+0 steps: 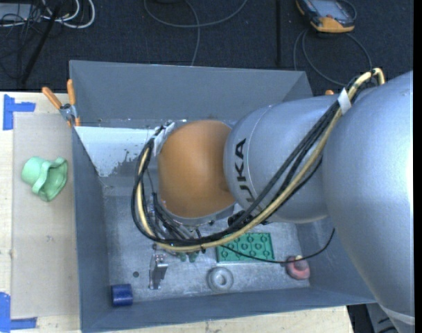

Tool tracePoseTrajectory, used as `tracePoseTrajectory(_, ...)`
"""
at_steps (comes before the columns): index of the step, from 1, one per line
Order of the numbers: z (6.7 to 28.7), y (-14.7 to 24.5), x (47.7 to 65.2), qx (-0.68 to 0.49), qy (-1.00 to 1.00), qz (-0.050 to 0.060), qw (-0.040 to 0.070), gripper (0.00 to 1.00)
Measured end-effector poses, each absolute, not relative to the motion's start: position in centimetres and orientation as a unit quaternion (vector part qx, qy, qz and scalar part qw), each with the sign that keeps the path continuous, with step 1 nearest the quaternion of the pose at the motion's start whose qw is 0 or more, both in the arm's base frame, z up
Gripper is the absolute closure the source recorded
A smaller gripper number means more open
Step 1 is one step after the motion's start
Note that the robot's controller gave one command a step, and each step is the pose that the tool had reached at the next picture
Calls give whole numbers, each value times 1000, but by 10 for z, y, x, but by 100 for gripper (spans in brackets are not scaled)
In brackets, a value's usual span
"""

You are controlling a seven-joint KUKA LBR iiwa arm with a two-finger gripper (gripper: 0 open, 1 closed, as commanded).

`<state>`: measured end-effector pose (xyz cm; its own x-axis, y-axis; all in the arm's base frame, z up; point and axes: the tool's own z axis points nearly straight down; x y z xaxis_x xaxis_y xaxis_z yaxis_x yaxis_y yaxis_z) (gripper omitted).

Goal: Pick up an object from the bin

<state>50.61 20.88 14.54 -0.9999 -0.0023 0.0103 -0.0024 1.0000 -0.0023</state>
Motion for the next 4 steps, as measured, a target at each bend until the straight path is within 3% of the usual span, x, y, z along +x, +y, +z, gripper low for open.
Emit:
tracePoseTrajectory(1,80,242,490,118,-993,0,-2,0)
tracePoseTrajectory(2,79,246,482,228,-974,-5,-19,0)
tracePoseTrajectory(3,75,239,484,390,-921,2,-11,0)
tracePoseTrajectory(4,75,239,484,389,-921,2,-11,0)
